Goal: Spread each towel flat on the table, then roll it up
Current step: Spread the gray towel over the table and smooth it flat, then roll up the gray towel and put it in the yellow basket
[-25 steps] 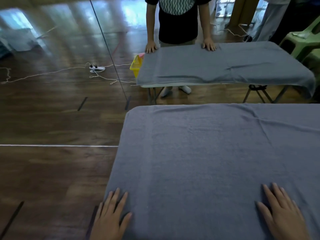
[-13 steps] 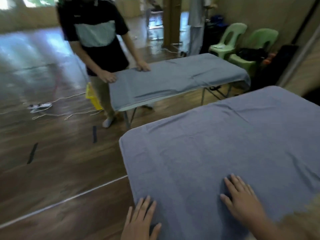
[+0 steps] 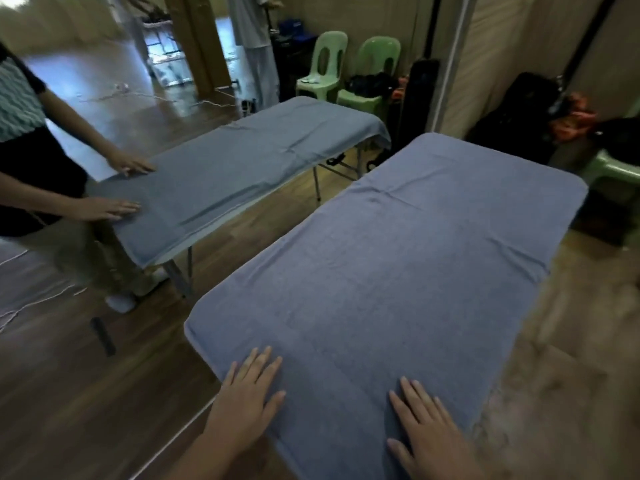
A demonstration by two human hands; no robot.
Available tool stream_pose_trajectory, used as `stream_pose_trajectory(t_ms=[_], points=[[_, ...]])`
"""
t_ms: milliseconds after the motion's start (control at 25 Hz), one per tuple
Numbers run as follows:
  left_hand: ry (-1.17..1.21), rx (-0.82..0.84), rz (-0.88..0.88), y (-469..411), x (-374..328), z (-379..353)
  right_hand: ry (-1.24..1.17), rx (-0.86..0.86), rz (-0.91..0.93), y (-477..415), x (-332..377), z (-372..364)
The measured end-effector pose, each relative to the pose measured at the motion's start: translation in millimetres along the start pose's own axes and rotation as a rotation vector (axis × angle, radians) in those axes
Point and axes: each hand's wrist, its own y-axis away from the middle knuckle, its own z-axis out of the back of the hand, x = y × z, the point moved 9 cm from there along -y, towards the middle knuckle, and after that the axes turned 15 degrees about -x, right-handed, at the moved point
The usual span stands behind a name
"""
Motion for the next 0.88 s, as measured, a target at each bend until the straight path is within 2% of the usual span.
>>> stream_pose_trajectory(t_ms=[120,200,320,520,880], points=[[0.008,0.053,-0.074,-12.3,14.6,-1.9,-0.029,0.14,-0.106,8.7,7.8,-7.0],[0.032,0.072,-0.136,-22.3,18.6,-4.1,-0.029,0.174,-0.162,13.3,16.9,-9.0],[0.073,0.074,-0.263,-47.0,25.7,-9.7,0.016,0.118,-0.224,20.9,34.7,-8.6],[0.09,0.123,-0.459,-80.7,49.6,-21.5,0.083,0.048,-0.512,49.3,67.5,-5.5],[0.082,0.168,-0.545,-114.6,143.0,-12.7,0.103,0.054,-0.81,133.0,88.7,-10.7]])
